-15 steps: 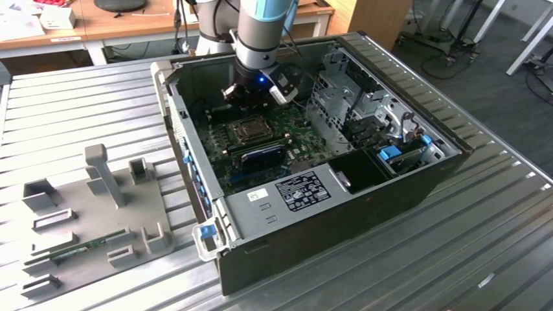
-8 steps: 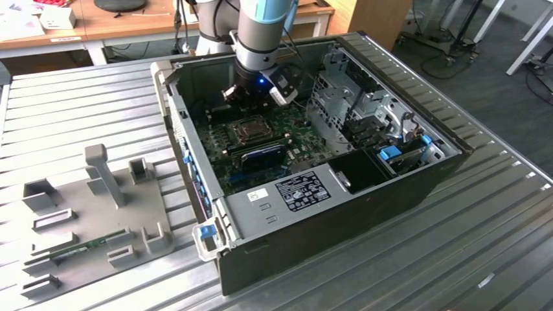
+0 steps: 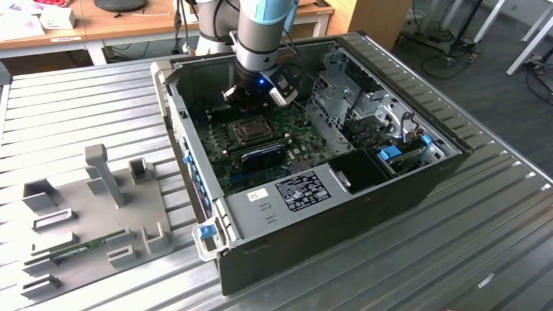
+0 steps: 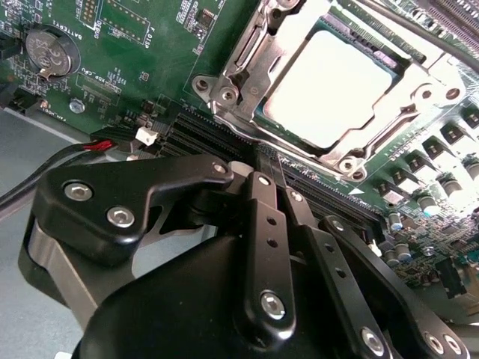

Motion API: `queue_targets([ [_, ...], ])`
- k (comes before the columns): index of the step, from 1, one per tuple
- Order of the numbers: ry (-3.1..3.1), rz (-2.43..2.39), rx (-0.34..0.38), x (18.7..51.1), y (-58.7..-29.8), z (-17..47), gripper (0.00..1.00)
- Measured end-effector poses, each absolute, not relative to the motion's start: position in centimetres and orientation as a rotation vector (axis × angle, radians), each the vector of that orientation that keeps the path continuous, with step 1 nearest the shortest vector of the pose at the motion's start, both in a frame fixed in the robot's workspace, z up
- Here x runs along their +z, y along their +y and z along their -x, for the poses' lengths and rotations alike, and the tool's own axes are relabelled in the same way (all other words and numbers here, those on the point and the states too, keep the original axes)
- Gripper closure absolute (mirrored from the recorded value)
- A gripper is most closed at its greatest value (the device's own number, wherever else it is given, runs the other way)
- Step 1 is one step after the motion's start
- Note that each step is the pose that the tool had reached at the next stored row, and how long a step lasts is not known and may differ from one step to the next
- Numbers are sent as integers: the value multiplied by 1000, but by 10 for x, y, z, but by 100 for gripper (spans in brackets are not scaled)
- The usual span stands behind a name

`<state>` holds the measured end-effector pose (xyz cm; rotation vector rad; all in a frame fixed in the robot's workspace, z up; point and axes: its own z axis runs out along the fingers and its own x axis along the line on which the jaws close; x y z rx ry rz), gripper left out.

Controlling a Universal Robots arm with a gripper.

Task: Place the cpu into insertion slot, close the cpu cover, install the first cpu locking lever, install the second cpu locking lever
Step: 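Install the first cpu locking lever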

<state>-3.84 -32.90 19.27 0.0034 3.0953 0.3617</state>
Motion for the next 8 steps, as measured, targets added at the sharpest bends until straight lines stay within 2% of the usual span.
queue_targets([
  [8,3095,-3,362,193,-329,34,90],
])
